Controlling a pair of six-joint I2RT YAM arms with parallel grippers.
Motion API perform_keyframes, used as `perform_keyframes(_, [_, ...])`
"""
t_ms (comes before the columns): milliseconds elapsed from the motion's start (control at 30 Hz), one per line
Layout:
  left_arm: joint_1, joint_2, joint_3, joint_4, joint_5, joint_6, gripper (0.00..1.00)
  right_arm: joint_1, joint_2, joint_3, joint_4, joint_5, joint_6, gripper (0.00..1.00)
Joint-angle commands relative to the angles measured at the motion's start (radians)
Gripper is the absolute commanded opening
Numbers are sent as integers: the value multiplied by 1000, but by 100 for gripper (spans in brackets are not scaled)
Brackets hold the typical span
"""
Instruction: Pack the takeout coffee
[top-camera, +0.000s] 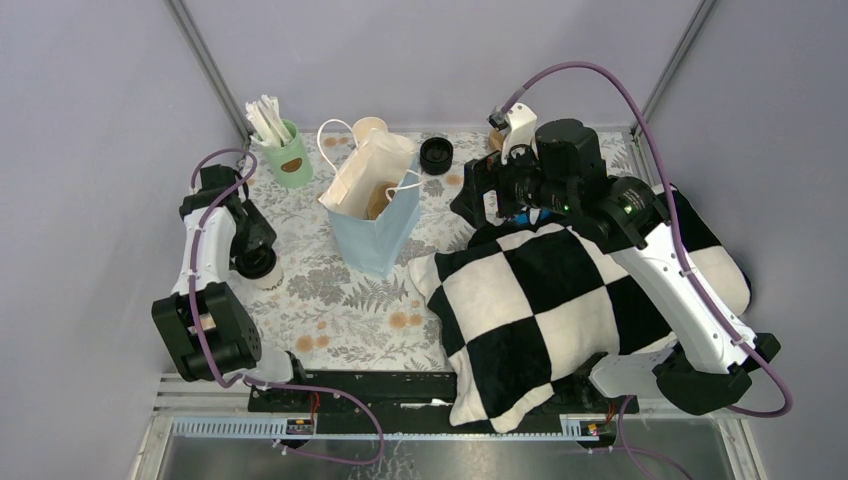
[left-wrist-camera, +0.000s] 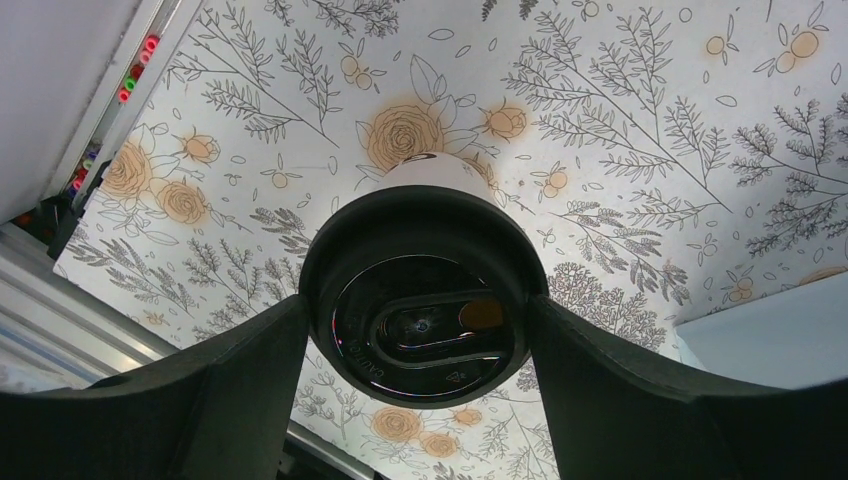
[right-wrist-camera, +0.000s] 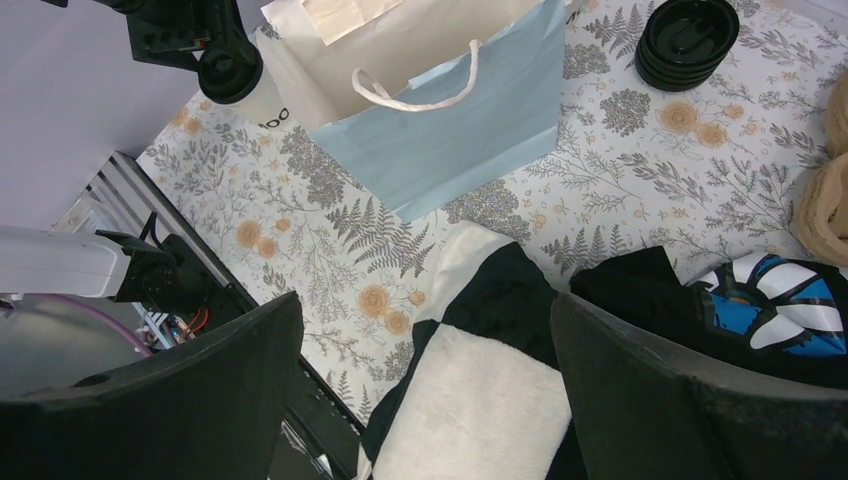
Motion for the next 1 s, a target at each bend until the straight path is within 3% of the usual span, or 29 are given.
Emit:
perform_keyframes(0, [7,-14,7,42,25,35,82,2,-25,-7,35,-27,-8,100])
perform_keyframes(200, [7,-4,28,28,32,20,76,6,-30,-13,35,-27,-12,100])
perform_keyframes(467, [7,-10,-13,35,35,6,80,8,-33,-9,34,-18,-22,100])
perform_keyframes(667, [0,-35,-22,19,73,-12,75,8,-31,-7,36,-23,-20,100])
perform_keyframes(967, [-133,-160,-91,-79,25,-50,71,10,-27,-18,40,-37,-13,100])
